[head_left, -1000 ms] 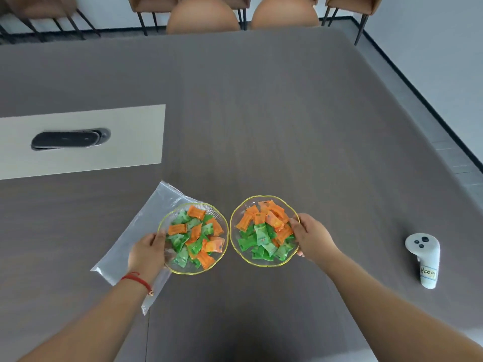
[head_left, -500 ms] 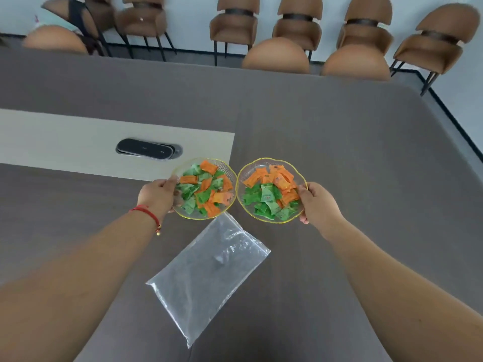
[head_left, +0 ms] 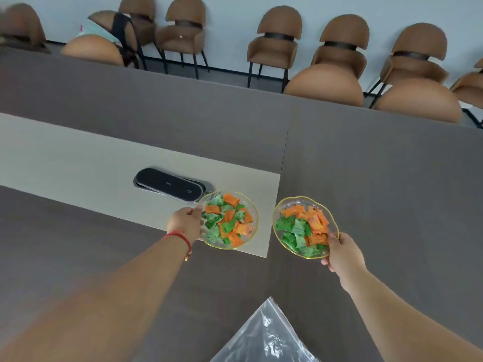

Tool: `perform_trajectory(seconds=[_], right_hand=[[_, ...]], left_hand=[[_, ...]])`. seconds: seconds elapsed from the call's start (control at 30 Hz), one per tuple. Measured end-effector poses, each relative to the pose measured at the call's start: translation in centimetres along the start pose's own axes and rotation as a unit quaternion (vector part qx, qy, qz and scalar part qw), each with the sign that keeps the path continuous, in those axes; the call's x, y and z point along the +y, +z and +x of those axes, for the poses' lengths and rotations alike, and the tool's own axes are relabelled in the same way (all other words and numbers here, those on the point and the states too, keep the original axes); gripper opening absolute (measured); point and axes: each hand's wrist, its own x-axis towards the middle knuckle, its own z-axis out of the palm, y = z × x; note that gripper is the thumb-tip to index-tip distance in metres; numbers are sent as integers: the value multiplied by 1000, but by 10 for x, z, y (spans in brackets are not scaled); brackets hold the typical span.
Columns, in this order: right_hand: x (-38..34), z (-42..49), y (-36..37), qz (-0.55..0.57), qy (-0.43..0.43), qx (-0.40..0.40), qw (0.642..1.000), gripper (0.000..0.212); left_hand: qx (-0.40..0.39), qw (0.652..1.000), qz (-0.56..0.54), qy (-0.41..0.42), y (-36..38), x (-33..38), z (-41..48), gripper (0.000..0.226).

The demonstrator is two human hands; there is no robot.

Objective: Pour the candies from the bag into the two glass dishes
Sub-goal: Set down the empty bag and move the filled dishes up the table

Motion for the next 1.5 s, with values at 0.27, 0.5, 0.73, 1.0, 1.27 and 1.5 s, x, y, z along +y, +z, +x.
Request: perform_trajectory(seconds=[0.27,0.5,0.73,1.0,1.27,1.5], right_hand=[[7,63,48,-45,18,13,999,28],[-3,89,63,-49,-8,35,998,27],[-5,100,67,-62,-14,50,997,28],[-5,107,68,-85,-38,30,995,24],[-6,109,72,-99,-48,36,993,16],[-7,107,73,-88,-48,36,994,22]], left_hand=[[59,998,28,20,61,-23,80,30],[104,991,69,46,79,-26,108,33],[128,986,104,41,84,-24,115,32],[154,976,143,51,91,-28,116,30],[167,973,148,60,92,-32,116,31],[153,974,148,73,90,-33,115,32]])
